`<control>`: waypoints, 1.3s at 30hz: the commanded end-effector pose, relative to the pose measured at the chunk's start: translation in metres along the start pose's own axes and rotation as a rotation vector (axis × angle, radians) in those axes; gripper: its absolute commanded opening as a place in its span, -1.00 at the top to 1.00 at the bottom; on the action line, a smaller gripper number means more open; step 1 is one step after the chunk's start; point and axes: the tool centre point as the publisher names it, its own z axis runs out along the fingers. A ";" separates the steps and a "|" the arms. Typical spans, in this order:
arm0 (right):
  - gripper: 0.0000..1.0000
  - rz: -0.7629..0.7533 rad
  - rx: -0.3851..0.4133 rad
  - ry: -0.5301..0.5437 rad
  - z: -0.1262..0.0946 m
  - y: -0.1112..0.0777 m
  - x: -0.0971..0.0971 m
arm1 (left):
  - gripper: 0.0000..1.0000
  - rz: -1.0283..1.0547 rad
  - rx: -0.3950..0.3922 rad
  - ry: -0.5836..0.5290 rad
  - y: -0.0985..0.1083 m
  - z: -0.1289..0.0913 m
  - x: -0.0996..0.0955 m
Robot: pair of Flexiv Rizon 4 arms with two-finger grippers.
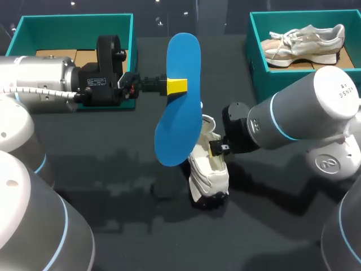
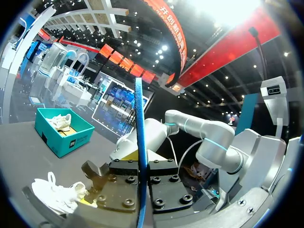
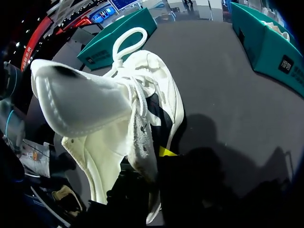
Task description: Take the shoe out of the shoebox, open the shoe tongue, remove and reinsert the insole, then place the shoe into the shoebox
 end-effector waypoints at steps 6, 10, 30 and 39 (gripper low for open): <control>1.00 0.028 -0.034 0.010 0.013 -0.001 -0.001 | 1.00 0.000 0.002 0.000 0.001 0.003 -0.001; 1.00 0.046 -0.048 0.009 0.016 -0.001 -0.002 | 1.00 0.000 0.002 0.000 0.001 0.003 -0.001; 1.00 0.136 -0.069 -0.133 0.030 -0.002 -0.002 | 1.00 0.000 0.002 0.000 0.001 0.003 -0.001; 1.00 0.170 -0.062 -0.168 0.033 0.000 -0.001 | 1.00 0.000 0.002 0.000 0.001 0.003 -0.001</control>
